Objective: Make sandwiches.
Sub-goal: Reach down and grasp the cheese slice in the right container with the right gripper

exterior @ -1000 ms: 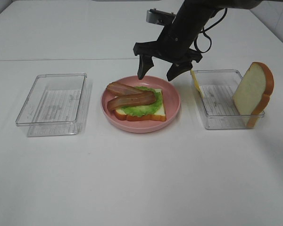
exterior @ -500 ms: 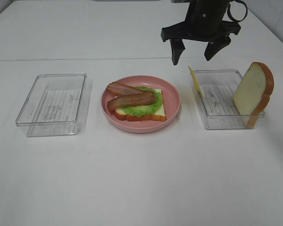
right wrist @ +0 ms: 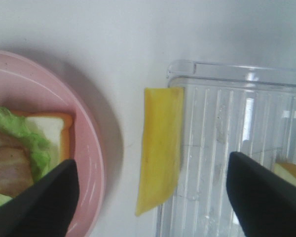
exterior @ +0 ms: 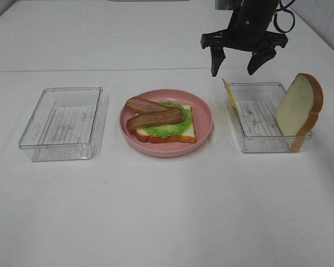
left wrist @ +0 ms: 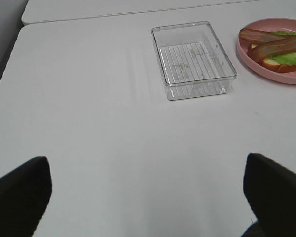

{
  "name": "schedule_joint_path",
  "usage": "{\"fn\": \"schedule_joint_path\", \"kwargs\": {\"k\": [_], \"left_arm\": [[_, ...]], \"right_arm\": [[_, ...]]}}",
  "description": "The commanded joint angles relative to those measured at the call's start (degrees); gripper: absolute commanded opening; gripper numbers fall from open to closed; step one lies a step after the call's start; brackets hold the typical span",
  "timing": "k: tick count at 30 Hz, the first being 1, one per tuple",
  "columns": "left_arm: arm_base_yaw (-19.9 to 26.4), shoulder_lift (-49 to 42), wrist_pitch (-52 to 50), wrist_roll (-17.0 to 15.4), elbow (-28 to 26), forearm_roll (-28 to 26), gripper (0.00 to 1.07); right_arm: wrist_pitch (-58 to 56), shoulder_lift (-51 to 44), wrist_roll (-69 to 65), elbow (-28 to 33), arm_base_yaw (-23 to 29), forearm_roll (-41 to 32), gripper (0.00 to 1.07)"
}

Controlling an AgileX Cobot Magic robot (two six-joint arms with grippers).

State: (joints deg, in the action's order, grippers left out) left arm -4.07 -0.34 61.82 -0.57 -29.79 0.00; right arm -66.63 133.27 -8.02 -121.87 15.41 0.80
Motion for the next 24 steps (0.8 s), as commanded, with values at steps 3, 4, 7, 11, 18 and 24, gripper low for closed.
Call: {"fn": "schedule_joint_path", "kwargs": {"k": [3,4,7,11,18,24], "left_arm": [[-0.3,-0.9,-0.2,-0.1,0.1,0.3,0.98],[-0.3,-0.9,-0.2,-0.1,0.1,0.3,0.98],[-0.3,-0.9,-0.2,-0.1,0.1,0.3,0.98],[-0.3,-0.9,-0.2,-0.1,0.1,0.3,0.98],[-0.3,-0.9,-0.2,-0.1,0.1,0.3,0.98],[-0.3,-0.9,-0.2,-0.1,0.1,0.3,0.98]], "right_arm": [[-2.1,4.0,0.5,-3.8,-0.2,-0.8,0.78],[-2.8,5.2,0.5,-4.6,-0.3,-0.8,0.78],[-3.4,6.4,0.5,-4.8,-0.3,-0.2,0.78],[-3.6,7.2,0.5,-4.8,-0.3,-0.1,0.78],[-4.0,7.6,0.5,-4.8,-0.3,0.6,0.73],[-4.8,7.6,0.5,-4.8,-0.3,3.3,0.57]]}}
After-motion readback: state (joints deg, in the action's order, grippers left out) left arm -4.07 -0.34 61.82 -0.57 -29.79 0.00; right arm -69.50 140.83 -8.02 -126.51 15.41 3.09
